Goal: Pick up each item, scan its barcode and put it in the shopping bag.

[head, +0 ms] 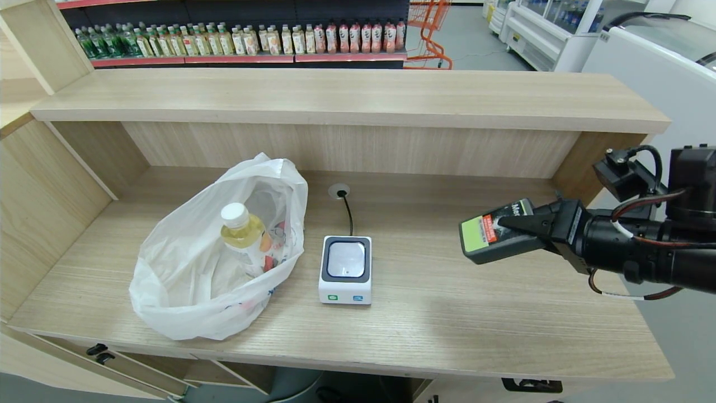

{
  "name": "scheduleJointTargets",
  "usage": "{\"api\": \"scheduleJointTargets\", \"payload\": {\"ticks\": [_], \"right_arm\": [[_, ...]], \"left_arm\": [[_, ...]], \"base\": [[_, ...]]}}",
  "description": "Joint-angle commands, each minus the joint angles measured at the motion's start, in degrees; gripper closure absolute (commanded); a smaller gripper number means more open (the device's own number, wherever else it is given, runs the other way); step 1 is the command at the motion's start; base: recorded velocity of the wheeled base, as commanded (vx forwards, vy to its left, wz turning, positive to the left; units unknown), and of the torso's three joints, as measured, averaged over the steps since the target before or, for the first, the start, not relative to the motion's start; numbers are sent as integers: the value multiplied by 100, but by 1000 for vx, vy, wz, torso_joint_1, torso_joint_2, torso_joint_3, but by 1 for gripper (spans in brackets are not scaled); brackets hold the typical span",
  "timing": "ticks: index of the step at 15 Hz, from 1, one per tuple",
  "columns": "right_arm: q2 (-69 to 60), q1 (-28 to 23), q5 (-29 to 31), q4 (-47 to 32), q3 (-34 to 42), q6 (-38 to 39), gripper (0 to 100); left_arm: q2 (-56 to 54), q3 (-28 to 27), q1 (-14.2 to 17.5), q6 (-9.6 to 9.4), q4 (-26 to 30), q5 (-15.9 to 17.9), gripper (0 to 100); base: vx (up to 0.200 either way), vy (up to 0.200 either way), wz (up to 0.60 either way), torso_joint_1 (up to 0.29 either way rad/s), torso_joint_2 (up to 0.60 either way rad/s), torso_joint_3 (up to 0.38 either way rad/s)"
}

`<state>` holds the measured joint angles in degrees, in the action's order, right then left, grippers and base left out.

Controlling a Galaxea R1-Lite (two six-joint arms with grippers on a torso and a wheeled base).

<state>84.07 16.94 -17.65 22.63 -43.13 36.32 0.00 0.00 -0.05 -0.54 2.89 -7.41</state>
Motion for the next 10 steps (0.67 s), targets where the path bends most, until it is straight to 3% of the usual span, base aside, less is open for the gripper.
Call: {"api": "scheduleJointTargets", "payload": {"ticks": [1,6,10], "right_arm": [[57,11,-177,5,-20,-2,100],[-119,37,-652,-4,15,-2,100],[-215,257,-880,-4,6,121,100]], "left_arm": [[0,0,-4,1,1,-6,0],[9,0,5,-8,1,3,0],[9,0,-4,27,1,-6,0]], "base": [[0,0,0,0,0,0],[0,0,0,0,0,0],[0,200,0,0,-1,4]]}}
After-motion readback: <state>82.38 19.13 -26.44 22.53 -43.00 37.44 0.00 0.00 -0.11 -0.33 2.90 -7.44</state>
